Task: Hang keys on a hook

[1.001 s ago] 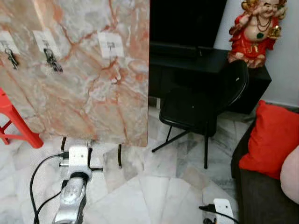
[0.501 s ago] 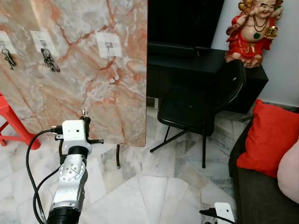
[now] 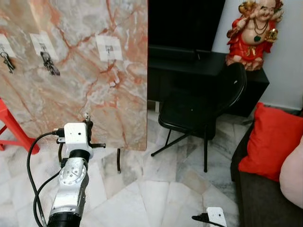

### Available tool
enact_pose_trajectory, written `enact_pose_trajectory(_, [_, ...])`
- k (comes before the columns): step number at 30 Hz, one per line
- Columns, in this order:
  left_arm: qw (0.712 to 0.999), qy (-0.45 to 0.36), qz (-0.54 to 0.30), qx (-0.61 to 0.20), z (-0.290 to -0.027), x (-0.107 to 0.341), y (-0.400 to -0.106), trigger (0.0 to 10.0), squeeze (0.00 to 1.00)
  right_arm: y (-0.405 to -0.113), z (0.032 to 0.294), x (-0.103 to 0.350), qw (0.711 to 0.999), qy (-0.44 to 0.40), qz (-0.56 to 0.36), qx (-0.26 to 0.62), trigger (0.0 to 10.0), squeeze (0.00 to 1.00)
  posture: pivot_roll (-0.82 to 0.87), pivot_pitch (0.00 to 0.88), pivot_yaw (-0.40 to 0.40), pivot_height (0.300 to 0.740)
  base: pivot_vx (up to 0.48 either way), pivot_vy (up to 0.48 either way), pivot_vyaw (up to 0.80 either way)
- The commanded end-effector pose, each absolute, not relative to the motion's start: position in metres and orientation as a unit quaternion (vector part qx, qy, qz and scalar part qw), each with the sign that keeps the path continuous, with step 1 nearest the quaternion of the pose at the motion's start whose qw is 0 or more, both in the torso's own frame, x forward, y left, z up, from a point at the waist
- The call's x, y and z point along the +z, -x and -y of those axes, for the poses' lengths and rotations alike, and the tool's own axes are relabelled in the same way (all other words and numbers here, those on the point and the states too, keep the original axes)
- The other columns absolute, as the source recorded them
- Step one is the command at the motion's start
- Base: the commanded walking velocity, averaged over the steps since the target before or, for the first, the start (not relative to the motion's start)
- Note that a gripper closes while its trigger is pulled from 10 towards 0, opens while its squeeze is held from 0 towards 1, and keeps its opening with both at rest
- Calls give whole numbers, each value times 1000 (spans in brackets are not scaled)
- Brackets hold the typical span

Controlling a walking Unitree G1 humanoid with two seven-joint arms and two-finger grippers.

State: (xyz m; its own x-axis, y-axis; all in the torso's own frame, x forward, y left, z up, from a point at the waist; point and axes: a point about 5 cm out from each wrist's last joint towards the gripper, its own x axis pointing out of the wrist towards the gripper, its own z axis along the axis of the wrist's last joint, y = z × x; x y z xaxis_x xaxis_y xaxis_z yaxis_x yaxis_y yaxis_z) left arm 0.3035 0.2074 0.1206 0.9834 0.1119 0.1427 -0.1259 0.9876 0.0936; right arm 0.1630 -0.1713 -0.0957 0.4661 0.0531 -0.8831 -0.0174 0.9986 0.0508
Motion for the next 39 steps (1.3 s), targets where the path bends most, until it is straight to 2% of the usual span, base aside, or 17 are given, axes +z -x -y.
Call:
enact_pose_trajectory(1, [995, -48, 69, 56, -206, 123, -304, 10000, 0, -170, 171, -93, 862, -13, -506, 25, 10000, 0, 12, 0, -42, 740, 326, 0, 0])
enact_pose_trajectory(17, [995, -50, 68, 52, -203, 125, -306, 10000, 0, -156, 190, -96, 858, -14, -513, 17, 10000, 0, 13, 0, -43, 740, 339, 0, 0])
enact_pose_trajectory(23, [995, -51, 68, 50, -202, 125, -306, 10000, 0, -165, 182, -93, 861, -8, -508, 26, 10000, 0, 16, 0, -46, 740, 344, 0, 447])
enact_pose_trajectory(39, [995, -56, 75, 47, -199, 130, -307, 10000, 0, -174, 154, -92, 865, -23, -501, 29, 10000, 0, 18, 0, -47, 740, 343, 0, 0])
